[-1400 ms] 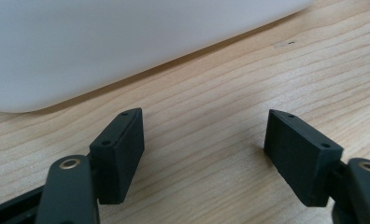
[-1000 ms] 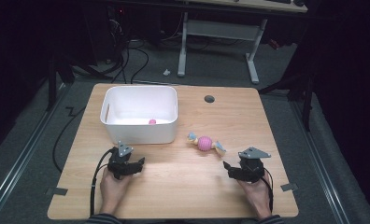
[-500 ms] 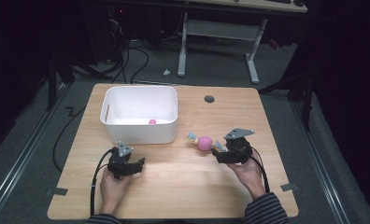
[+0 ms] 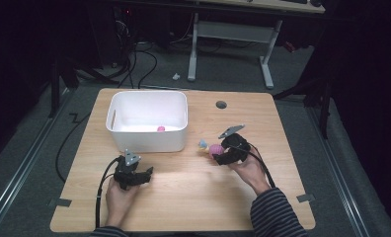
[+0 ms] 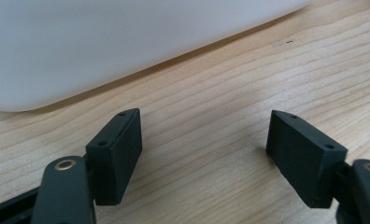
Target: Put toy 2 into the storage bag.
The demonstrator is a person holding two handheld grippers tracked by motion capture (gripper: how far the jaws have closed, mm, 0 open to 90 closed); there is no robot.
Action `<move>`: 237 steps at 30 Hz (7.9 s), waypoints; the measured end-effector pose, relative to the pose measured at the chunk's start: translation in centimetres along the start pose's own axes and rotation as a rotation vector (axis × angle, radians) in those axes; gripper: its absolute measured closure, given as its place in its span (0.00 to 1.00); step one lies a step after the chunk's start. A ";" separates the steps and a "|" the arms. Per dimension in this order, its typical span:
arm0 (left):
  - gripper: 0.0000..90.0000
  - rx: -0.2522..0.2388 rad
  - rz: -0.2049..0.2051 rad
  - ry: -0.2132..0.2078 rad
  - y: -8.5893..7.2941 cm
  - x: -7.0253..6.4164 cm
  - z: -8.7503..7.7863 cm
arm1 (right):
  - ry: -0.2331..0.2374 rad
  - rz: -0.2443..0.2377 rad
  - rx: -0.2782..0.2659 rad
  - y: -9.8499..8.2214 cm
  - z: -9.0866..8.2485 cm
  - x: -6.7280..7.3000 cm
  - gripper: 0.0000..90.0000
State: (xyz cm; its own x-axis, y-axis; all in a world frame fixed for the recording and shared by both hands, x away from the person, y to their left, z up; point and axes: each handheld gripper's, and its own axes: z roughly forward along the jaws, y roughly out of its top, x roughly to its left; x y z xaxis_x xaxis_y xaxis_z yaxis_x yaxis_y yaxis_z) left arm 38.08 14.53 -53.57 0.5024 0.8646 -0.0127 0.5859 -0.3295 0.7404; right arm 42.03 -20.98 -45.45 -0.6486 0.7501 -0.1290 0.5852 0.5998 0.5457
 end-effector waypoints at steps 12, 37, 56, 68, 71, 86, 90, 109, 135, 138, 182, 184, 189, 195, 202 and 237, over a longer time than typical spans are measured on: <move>0.29 0.000 0.002 -0.002 0.0 0.0 0.0 | -0.023 -0.039 0.117 1.4 3.1 0.3 0.30; 0.29 -0.001 0.001 -0.003 0.0 0.0 0.0 | 0.047 0.013 0.086 0.9 1.8 -0.9 0.36; 0.29 -0.001 0.001 -0.003 0.0 0.0 0.0 | 0.069 0.057 -0.023 1.0 -3.2 -2.4 0.36; 0.29 0.000 0.002 -0.003 0.0 0.0 0.0 | 0.076 0.042 -0.080 2.9 -5.5 -2.7 0.37; 0.29 0.000 0.002 -0.003 0.0 0.0 0.0 | 0.077 0.037 -0.087 3.4 -5.8 -2.7 0.37; 0.29 0.000 0.002 -0.003 0.0 0.0 0.0 | 0.071 -0.012 -0.107 6.4 -7.4 -2.6 0.38; 0.29 0.000 0.002 -0.003 0.0 0.0 0.0 | 0.077 -0.018 -0.116 7.4 -7.9 -2.6 0.38; 0.29 0.001 0.003 -0.003 0.0 0.0 0.0 | 0.119 -0.062 -0.123 12.0 -7.9 -2.3 0.39; 0.29 0.000 0.001 -0.004 0.0 0.0 0.0 | 0.172 -0.088 -0.150 16.9 -7.0 -0.5 0.39; 0.29 0.000 0.002 -0.004 0.0 0.0 0.0 | 0.180 -0.094 -0.159 17.3 -6.7 -0.2 0.39; 0.29 0.001 0.003 -0.005 0.0 0.0 0.0 | 0.260 -0.152 -0.084 21.1 -0.9 4.5 0.38; 0.29 0.001 0.004 -0.006 0.0 0.0 0.0 | 0.268 -0.157 -0.066 21.0 -0.6 4.7 0.38; 0.29 0.000 0.004 -0.006 0.0 0.0 0.0 | 0.281 -0.167 -0.043 20.7 0.0 5.0 0.38; 0.29 0.001 0.004 -0.006 0.0 0.0 0.0 | 0.292 -0.179 -0.026 20.3 0.0 5.4 0.38; 0.29 0.000 0.003 -0.006 0.0 0.0 0.0 | 0.307 -0.186 -0.009 19.9 0.4 5.5 0.37; 0.29 0.001 0.005 -0.005 0.0 0.0 0.0 | 0.161 -0.024 -0.261 11.8 -5.8 -0.3 0.42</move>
State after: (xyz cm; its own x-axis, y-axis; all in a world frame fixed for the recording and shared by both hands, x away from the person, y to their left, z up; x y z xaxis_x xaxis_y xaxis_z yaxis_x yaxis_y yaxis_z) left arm 38.10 14.50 -53.59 0.5084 0.8610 -0.0128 0.5841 -0.3339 0.7398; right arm 46.29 -15.71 -34.21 -0.7416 0.6704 -0.0233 0.4373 0.5096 0.7410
